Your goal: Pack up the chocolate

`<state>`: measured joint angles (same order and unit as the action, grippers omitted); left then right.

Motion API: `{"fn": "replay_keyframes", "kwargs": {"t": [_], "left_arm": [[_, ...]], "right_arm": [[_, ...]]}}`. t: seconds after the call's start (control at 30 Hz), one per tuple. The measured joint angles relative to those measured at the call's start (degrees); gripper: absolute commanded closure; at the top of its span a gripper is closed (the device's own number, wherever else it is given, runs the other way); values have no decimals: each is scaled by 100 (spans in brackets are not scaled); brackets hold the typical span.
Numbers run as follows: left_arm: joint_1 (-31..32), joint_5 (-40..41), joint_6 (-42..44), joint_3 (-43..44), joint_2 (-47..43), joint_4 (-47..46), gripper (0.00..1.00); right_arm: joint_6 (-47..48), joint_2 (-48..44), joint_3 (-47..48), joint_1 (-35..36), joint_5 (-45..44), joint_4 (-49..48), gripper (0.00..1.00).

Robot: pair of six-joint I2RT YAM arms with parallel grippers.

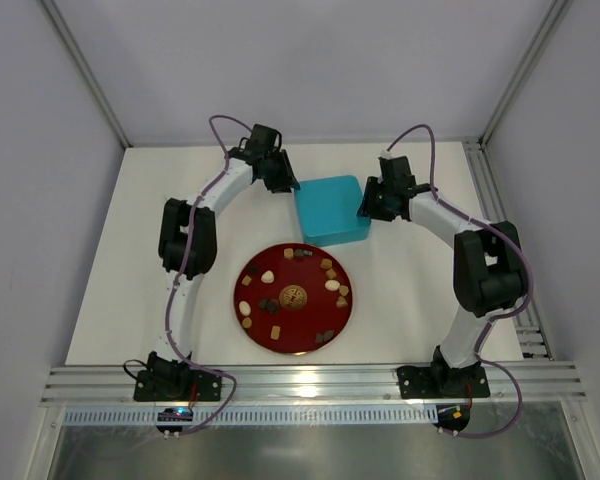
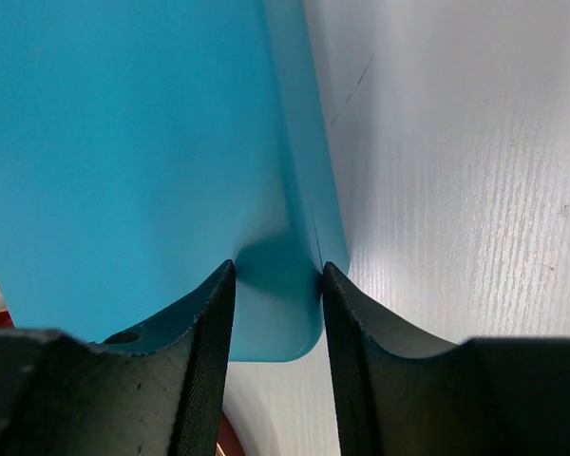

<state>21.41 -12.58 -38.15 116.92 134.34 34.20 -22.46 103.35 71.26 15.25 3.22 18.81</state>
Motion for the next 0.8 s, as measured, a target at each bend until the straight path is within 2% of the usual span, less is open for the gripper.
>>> {"fn": "replay_keyframes", "kwargs": {"t": [0.3,0.47,0.8], "left_arm": [[0,-13,116,-4,-2,-2,68],[-7,-70,120,-116,-59,-26,68],[-11,-157,208,-199,-114,-24,67]], "right_arm": [[-42,-9,0,-42,-48,-17,59],[-68,13,63,-37,-105,118,66],[-199,2,85,-4,-291,273,71]]}}
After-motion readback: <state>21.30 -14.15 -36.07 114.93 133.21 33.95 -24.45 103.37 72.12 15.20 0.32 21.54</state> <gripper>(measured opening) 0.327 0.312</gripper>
